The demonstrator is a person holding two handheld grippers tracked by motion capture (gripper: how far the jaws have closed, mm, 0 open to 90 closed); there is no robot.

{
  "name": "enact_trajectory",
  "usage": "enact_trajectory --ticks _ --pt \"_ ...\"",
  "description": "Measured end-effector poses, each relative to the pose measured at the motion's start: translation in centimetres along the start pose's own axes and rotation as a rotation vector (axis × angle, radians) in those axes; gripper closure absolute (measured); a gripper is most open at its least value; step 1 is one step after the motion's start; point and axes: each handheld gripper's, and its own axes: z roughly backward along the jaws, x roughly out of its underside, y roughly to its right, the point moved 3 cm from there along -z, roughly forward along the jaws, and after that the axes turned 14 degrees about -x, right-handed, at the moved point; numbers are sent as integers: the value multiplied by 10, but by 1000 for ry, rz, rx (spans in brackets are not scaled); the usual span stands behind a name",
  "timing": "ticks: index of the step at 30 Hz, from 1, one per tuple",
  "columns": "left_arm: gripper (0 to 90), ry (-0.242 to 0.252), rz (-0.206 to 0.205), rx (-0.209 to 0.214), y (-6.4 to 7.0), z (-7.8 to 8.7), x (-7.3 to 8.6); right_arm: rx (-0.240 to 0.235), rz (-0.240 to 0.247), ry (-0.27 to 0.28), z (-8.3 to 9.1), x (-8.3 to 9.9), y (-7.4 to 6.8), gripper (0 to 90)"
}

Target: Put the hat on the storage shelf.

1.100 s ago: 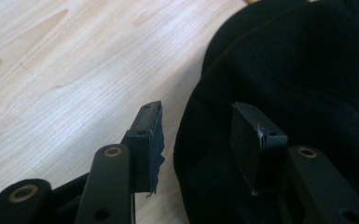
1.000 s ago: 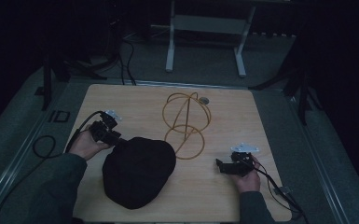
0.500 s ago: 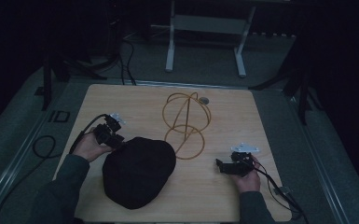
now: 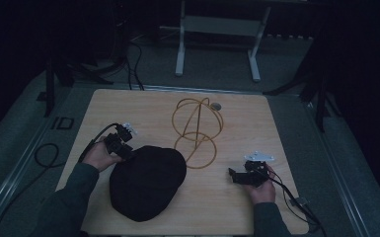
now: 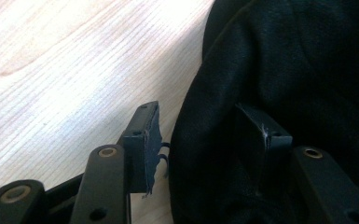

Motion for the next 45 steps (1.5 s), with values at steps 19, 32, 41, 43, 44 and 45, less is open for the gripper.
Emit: enact_trajectory --ticks 19,32,41,43,44,45 --pt "795 -52 69 149 -4 -3 1 1 1 0 0 0 0 115" --pt "794 -25 175 162 -23 20 7 1 0 0 0 0 0 115" --pt "792 -39 226 166 -34 29 13 1 0 0 0 0 0 115" --pt "792 -39 228 166 -36 31 15 0 1 -1 0 0 0 115" --pt "792 -41 235 168 -37 32 15 1 1 -1 0 0 0 115" --pt "792 -39 241 168 -38 33 16 1 1 0 0 0 0 115"
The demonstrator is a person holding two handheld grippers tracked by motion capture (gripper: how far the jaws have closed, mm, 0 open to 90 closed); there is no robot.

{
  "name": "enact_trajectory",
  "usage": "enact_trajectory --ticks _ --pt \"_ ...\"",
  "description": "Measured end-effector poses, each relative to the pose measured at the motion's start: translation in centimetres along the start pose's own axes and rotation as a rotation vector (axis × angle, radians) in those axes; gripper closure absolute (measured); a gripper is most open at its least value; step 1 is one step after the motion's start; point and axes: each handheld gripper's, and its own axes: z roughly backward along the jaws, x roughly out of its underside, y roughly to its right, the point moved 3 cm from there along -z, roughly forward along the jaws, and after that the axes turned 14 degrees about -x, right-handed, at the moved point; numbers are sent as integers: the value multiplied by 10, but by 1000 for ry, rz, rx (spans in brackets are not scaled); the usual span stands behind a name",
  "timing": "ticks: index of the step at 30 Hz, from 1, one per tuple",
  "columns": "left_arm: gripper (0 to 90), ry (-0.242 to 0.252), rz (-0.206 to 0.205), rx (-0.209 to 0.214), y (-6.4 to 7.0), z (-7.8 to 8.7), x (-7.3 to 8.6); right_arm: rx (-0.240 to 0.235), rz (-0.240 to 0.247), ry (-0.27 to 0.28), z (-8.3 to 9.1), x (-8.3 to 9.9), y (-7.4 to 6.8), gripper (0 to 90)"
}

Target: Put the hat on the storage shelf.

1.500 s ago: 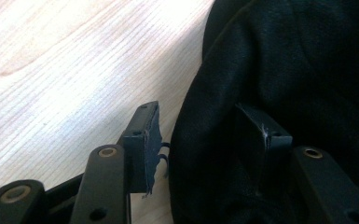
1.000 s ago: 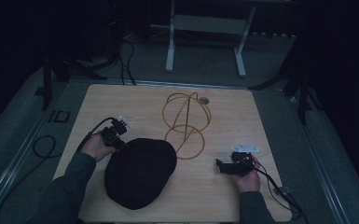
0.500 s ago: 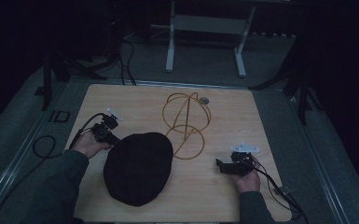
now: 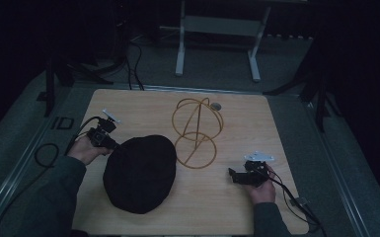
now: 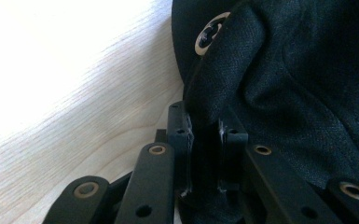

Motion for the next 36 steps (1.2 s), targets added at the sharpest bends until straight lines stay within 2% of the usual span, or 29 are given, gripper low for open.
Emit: enact_trajectory --ticks 16,25,36 --pt "790 25 52 2 -11 29 -4 0 0 0 0 0 0 115" --pt "789 31 96 8 -18 42 -8 0 1 0 0 0 0 115" --pt "788 24 115 0 -23 53 -13 0 0 0 0 0 0 115"
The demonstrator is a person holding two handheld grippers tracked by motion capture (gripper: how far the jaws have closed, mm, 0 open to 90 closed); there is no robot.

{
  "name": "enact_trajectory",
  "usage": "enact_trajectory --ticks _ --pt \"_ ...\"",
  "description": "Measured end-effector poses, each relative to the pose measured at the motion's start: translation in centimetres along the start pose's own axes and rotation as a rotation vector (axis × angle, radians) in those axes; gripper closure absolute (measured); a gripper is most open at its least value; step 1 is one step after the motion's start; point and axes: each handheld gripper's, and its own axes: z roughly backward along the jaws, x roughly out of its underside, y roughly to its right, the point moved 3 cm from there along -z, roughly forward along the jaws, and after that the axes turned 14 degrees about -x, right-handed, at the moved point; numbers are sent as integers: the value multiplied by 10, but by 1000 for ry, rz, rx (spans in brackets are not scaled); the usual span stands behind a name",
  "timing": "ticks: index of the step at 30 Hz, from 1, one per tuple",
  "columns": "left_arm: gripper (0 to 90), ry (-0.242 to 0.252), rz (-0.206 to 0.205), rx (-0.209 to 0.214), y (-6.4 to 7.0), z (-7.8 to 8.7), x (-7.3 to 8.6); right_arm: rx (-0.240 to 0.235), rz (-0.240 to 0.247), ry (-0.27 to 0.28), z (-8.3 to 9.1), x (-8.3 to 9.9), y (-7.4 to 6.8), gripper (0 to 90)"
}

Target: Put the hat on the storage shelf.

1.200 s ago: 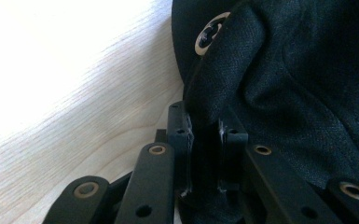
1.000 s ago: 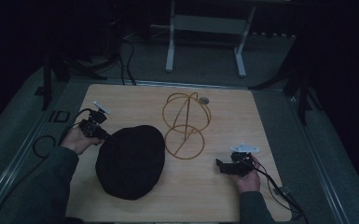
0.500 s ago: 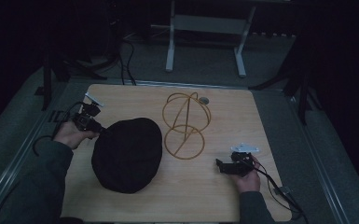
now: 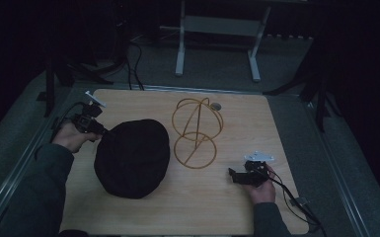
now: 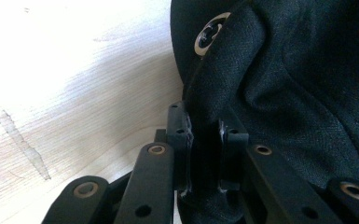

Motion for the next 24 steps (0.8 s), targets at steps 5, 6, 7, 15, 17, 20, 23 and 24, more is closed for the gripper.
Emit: enact_trajectory --ticks 5,6,7,15,17,20,23,24 --pt "788 5 7 2 0 6 -3 0 0 0 0 0 0 115" --pt "788 8 7 4 -1 7 -3 0 0 0 0 0 0 115" --pt "788 13 12 12 -1 8 -4 0 -1 1 0 0 0 115" --pt "788 22 20 16 -2 17 -8 -1 -1 1 0 0 0 115" --pt "787 26 18 16 -2 20 -10 -1 -1 1 0 0 0 115" --pt "788 33 26 30 -3 23 -11 0 -1 1 0 0 0 115" --pt "788 35 33 35 -5 24 -12 0 -1 1 0 0 0 115" --pt "787 35 34 36 -5 24 -12 -1 -1 1 0 0 0 115"
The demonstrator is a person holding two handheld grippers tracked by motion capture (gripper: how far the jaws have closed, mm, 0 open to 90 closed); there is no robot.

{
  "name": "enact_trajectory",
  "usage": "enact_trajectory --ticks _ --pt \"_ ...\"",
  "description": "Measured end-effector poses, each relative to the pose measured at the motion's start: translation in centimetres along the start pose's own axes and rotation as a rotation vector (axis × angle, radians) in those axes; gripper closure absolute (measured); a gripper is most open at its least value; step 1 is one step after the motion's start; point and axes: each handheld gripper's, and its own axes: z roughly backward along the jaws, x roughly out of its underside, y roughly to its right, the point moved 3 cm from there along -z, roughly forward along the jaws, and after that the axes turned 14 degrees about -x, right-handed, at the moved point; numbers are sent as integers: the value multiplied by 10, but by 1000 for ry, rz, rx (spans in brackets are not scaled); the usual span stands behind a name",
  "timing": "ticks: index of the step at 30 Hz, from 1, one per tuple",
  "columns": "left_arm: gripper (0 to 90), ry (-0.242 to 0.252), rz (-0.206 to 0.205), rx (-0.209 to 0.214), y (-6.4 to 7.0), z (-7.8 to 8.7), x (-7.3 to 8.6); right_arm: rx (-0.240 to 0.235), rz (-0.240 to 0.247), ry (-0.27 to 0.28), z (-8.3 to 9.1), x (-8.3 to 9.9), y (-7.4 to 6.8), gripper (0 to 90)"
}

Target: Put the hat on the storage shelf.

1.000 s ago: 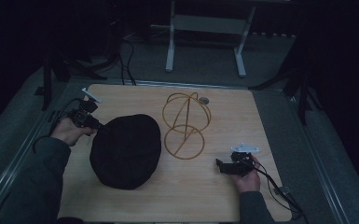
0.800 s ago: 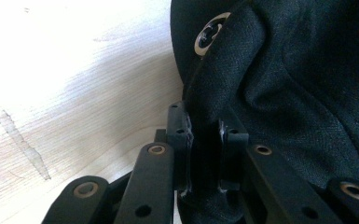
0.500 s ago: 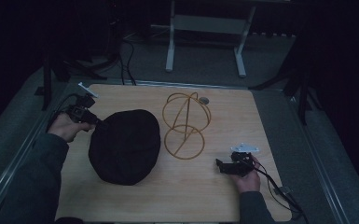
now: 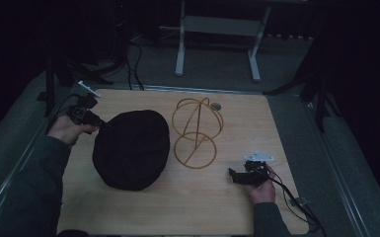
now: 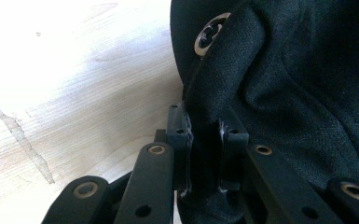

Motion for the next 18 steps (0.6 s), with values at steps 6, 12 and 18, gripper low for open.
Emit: enact_trajectory --ticks 6,12,18 --pt "787 -2 5 -3 -1 5 -3 0 1 -1 0 0 0 115" --pt "786 20 18 7 -1 13 -8 1 2 0 0 0 0 115" --pt "787 38 48 18 -3 19 -10 0 2 0 0 0 0 115"
